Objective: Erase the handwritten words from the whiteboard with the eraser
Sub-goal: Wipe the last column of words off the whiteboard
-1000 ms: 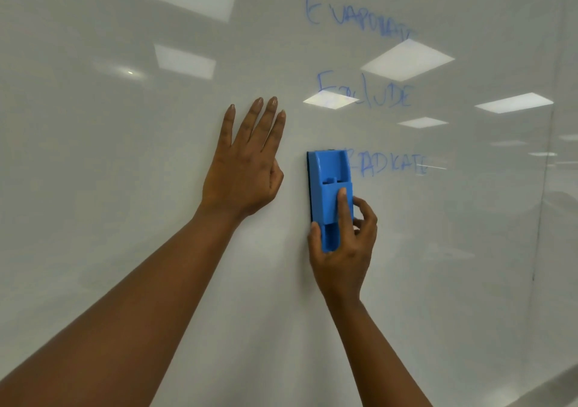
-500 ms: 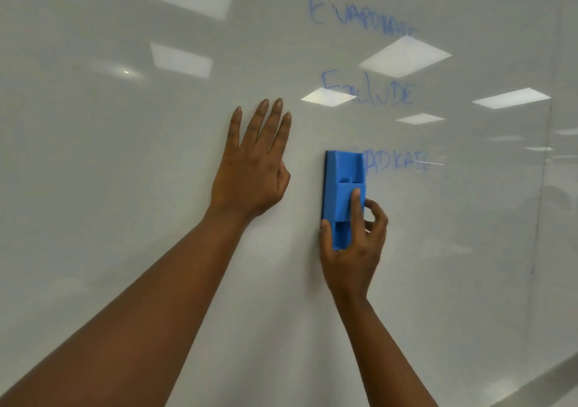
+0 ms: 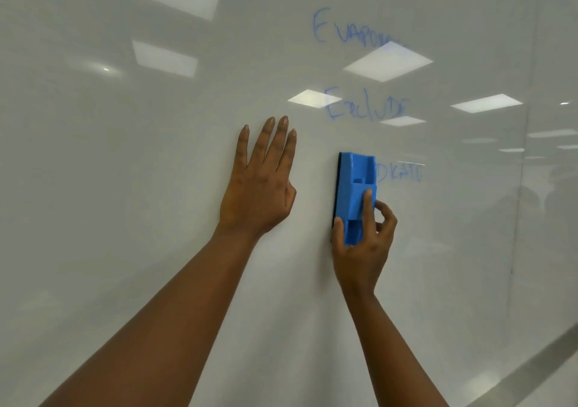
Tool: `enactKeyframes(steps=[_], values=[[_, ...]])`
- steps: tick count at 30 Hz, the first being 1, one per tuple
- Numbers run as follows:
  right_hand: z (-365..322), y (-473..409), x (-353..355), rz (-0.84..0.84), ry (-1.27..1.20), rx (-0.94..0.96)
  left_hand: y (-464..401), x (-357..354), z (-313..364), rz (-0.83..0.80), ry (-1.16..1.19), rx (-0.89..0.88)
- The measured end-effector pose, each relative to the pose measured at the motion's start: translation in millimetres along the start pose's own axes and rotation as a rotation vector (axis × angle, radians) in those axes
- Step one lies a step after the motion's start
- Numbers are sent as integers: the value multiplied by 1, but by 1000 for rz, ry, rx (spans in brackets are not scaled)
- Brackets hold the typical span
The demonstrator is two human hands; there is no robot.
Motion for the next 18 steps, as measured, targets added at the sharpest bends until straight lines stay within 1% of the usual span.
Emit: enactKeyframes(steps=[7,11,18], values=[[-28,33,-14,-133,24,122,0,-1,-2,-23,-2,-2],[-27,22,-12,-131,35,134,0,-1,-2,-22,29,-7],[-8,-8,-6,-104,71,134,0,-2,0,0,10,-3]])
Point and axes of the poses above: each hand's wrist, its own y-axis away from the middle knuckle, its own x-axis out of the back of the hand, z = x × y, the point moved 3 cm from there along -y, towards the middle knuckle, and after that the axes turned 8 degrees about -z, right-handed, at the moved point
